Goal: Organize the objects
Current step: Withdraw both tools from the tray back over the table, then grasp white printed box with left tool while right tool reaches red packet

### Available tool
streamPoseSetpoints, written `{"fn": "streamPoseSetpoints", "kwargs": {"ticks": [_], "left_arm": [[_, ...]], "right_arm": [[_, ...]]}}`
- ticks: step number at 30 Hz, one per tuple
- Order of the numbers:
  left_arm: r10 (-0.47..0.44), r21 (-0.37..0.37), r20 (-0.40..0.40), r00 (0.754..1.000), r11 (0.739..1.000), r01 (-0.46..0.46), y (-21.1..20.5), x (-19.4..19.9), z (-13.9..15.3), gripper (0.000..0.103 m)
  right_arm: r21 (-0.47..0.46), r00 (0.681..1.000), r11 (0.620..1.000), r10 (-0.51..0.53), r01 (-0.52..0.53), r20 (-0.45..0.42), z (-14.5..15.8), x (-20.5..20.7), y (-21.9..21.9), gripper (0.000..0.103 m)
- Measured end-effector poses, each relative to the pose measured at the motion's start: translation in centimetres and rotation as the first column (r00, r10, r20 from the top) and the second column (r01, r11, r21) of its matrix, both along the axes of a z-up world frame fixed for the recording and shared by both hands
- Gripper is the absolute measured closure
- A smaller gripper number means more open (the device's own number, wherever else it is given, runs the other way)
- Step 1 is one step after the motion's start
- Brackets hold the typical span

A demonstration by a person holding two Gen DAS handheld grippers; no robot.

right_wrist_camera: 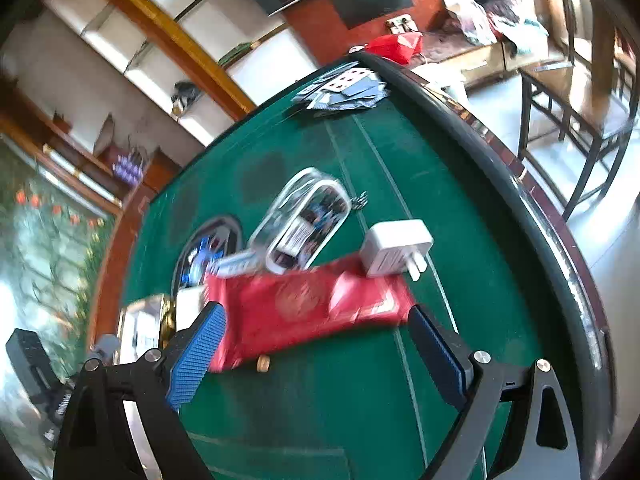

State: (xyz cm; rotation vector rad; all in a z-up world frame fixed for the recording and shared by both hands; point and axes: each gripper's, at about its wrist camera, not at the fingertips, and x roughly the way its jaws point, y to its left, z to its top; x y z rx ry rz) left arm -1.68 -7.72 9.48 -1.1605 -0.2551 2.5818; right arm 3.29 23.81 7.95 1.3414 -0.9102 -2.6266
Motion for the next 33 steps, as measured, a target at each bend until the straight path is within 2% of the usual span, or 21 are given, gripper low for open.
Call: {"fn": "streamPoseSetpoints", "kwargs": {"ticks": [2,5,8,10,12,14,16,17,19,21,24,27,33], "left_arm": [[0.019,-0.01,0.032,0.999,1.0,-0.019,1.4,-2.2,-1.1,0.011],[0.039,0.017,0.085,0.996,0.999,-0.041,3.3,-5.6,-2.8,0.011],[-0.027,0.017,0.141,0.99,1.0,0.025,5.3,-6.9,-4.5,0.012],[-0.123,0.025,0.183,0.975,0.992,0.121,7.3,-5.9,-5.5,0.011],[-0.222,0.037,0.172,0.96,0.975,0.219,8.7,-3.2,-5.5,0.011],[-0.334,0.096,0.199,0.921,0.942,0.321,9.1,-0.4,-5.2,0.011],[-0.368,0.115,0.204,0.907,0.929,0.351,9.0,1.8,-4.9,0.01],[-0.364,0.096,0.2,0.91,0.931,0.352,9.1,2.6,-4.8,0.01],[-0.324,0.007,0.172,0.93,0.945,0.327,9.2,3.9,-4.5,0.01],[-0.305,-0.084,0.123,0.945,0.945,0.316,9.8,4.8,-4.3,0.01],[-0.326,-0.19,0.072,0.943,0.923,0.334,11.1,5.7,-4.4,0.01],[-0.363,-0.279,0.045,0.931,0.89,0.36,12.3,6.3,-5.0,0.009],[-0.379,-0.305,0.004,0.925,0.881,0.362,12.7,6.5,-5.5,0.004]], "right_arm": [[-0.023,0.999,1.0,-0.016,0.015,-0.039,-0.6,0.0,0.7,0.008],[-0.082,0.997,0.996,-0.024,0.018,-0.069,-1.8,0.7,1.1,0.008],[-0.135,0.999,0.991,0.001,-0.008,-0.055,-3.4,1.0,1.3,0.008],[-0.153,0.999,0.988,0.009,-0.017,-0.052,-3.9,1.5,1.7,0.008],[-0.165,0.998,0.986,0.013,-0.024,-0.065,-4.2,2.1,2.2,0.008],[-0.152,0.996,0.988,0.012,-0.025,-0.085,-4.0,2.9,2.7,0.008],[-0.125,0.995,0.992,0.0,-0.013,-0.103,-4.1,3.3,3.0,0.008],[-0.113,0.993,0.994,-0.012,-0.001,-0.116,-4.1,3.5,3.3,0.008],[-0.119,0.99,0.993,-0.03,0.014,-0.136,-4.4,3.5,3.6,0.008],[-0.122,0.988,0.992,-0.049,0.031,-0.147,-5.0,3.4,3.6,0.008],[-0.118,0.987,0.993,-0.046,0.028,-0.151,-5.6,3.0,3.4,0.008],[-0.132,0.987,0.991,-0.033,0.012,-0.156,-6.0,3.1,3.6,0.008],[-0.127,0.984,0.991,-0.054,0.032,-0.172,-5.8,3.5,3.9,0.008]]}}
